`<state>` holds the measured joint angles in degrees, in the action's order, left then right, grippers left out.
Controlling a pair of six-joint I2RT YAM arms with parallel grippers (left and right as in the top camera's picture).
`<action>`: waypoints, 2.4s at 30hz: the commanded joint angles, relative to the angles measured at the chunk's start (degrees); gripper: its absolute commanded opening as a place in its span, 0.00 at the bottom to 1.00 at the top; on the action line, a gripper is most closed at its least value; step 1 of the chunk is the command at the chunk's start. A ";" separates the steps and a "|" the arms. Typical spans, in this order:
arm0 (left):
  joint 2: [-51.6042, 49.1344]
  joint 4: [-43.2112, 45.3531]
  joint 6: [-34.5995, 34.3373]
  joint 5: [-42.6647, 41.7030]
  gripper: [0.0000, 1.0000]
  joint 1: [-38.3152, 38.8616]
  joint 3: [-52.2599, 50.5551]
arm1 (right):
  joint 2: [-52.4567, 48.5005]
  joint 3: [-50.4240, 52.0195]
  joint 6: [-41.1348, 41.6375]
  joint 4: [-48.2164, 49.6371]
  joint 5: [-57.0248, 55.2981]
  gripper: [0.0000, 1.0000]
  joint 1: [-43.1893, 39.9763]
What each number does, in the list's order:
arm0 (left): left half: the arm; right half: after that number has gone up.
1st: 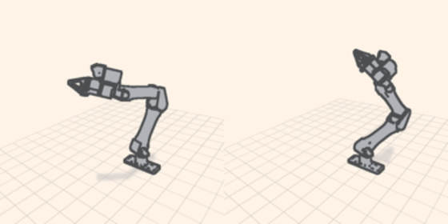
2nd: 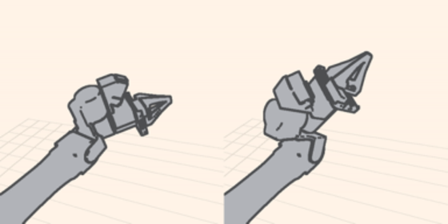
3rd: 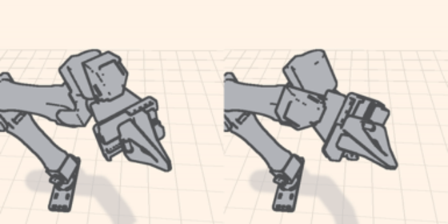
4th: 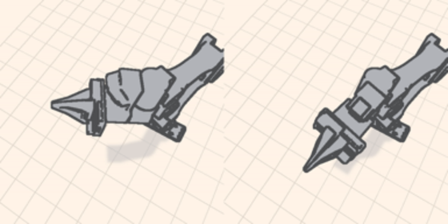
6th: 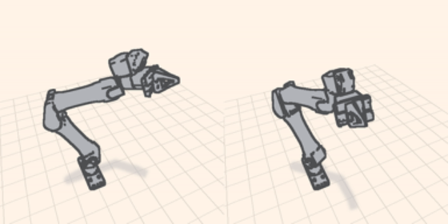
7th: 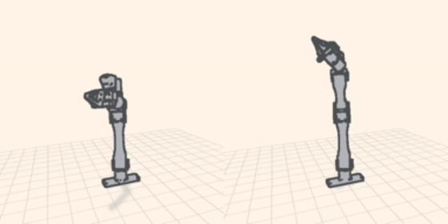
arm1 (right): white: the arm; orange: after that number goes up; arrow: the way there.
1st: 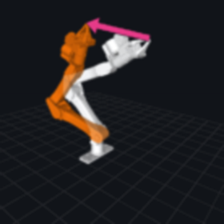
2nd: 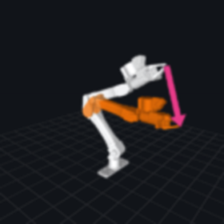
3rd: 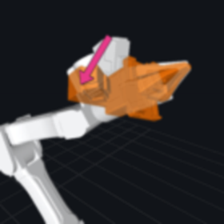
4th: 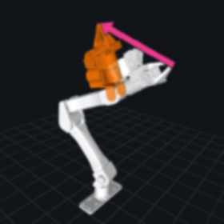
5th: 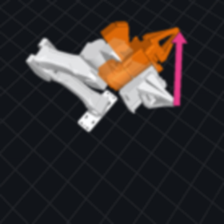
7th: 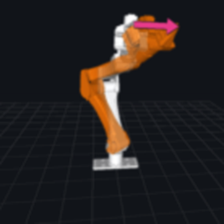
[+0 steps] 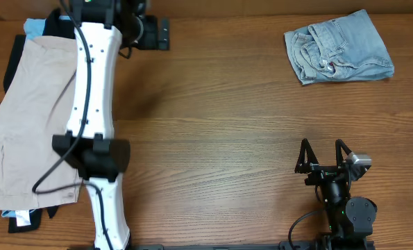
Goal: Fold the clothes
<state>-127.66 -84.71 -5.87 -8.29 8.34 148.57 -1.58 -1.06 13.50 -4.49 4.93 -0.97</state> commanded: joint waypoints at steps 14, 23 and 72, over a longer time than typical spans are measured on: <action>65.64 49.03 1.55 -2.14 1.00 -5.88 -83.25 | 0.66 0.61 0.22 0.24 -0.35 1.00 0.37; 97.02 78.79 -3.61 -3.69 1.00 -12.83 -126.42 | 0.66 0.61 0.22 0.22 -0.35 1.00 0.37; 123.93 80.67 -7.21 2.78 1.00 -13.57 -148.23 | 0.66 0.61 0.22 0.24 -0.35 1.00 0.37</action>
<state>-4.38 -3.88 -12.14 -6.13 -5.02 0.49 -1.50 -1.06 13.50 -4.54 4.93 -0.97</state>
